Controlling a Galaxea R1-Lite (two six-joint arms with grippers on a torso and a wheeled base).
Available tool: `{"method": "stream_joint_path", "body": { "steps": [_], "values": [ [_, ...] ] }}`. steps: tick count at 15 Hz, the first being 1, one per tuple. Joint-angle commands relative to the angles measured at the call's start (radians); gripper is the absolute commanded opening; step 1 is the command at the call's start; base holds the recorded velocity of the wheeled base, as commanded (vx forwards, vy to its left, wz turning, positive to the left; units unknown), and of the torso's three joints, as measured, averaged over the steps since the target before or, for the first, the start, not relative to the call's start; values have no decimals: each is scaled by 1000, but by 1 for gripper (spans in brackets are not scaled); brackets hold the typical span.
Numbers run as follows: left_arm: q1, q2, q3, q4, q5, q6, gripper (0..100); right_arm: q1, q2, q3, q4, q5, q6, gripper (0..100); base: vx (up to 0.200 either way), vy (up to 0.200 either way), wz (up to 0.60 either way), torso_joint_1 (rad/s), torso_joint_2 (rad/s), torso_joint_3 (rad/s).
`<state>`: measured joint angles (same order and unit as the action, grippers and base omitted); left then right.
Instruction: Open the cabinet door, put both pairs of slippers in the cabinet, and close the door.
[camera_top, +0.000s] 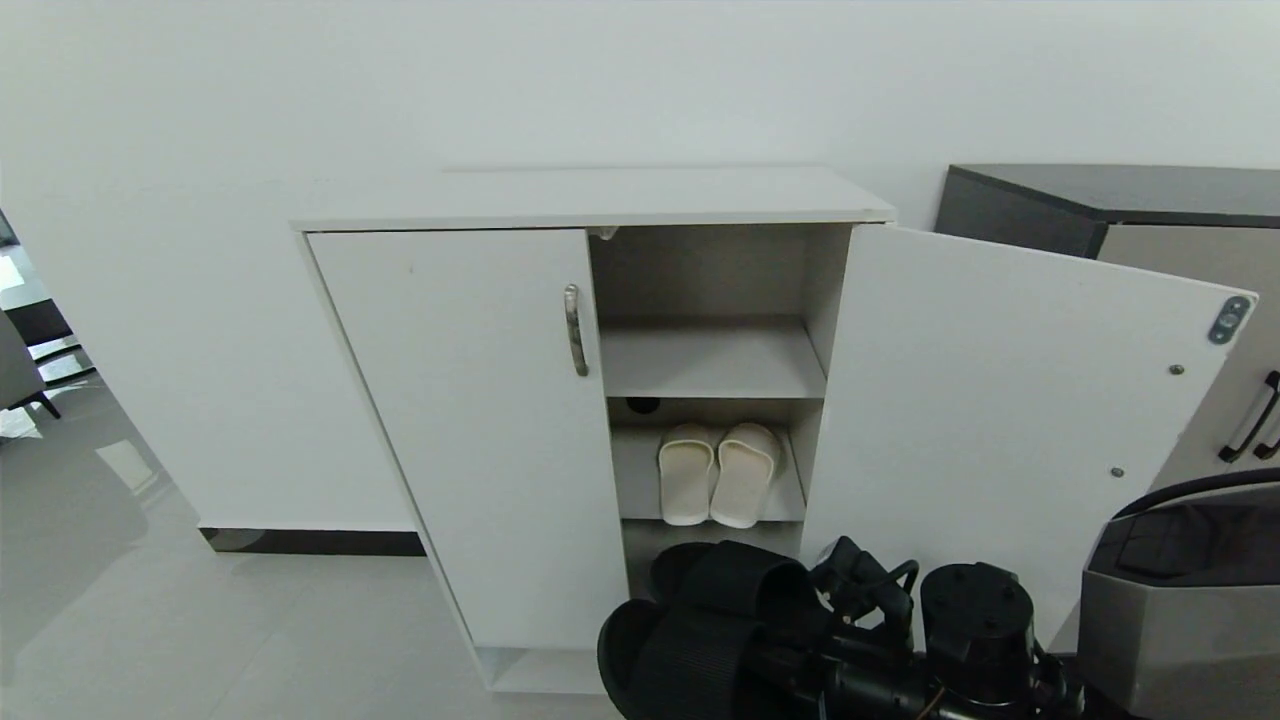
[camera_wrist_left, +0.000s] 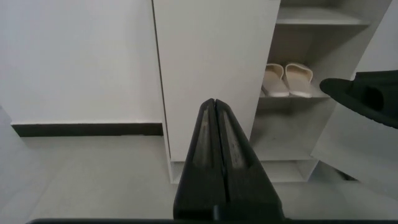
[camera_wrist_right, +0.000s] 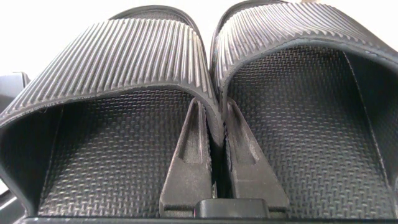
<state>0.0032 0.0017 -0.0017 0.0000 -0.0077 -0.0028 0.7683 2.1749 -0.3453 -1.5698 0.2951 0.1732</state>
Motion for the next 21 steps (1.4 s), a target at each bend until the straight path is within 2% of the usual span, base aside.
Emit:
{"method": "stream_joint_path", "body": {
  "steps": [1,4,5,6,8,10,11,12,13,15,17,21],
  "values": [
    [0,0,0,0,0,0,0,3,-1,2,-1,-2,-18,0,0,0,0,-124,442,300],
    [0,0,0,0,0,0,0,26,-14,5,-1,-16,-26,0,0,0,0,-48,165,116],
    [0,1,0,0,0,0,0,40,-49,-31,-1,-74,-21,0,0,0,0,-12,51,41],
    [0,0,0,0,0,0,0,72,-89,-83,68,-174,-17,0,0,0,0,0,0,0],
    [0,0,0,0,0,0,0,160,-259,-274,471,-445,-8,0,0,0,0,0,0,0],
    [0,0,0,0,0,0,0,230,-392,-471,863,-594,43,0,0,0,0,0,0,0],
    [0,0,0,0,0,0,0,252,-420,-570,1025,-666,71,0,0,0,0,0,0,0],
    [0,0,0,0,0,0,0,272,-423,-682,1188,-795,126,0,0,0,0,0,0,0],
    [0,0,0,0,0,0,0,276,-402,-750,1243,-898,155,0,0,0,0,0,0,0],
    [0,0,0,0,0,0,0,266,-317,-781,1202,-1074,152,0,0,0,0,0,0,0],
    [0,0,0,0,0,0,0,266,-277,-782,1107,-1091,123,0,0,0,0,0,0,0],
    [0,0,0,0,0,0,0,232,-173,-917,1097,-1128,141,0,0,0,0,0,0,0]
  ]
}}
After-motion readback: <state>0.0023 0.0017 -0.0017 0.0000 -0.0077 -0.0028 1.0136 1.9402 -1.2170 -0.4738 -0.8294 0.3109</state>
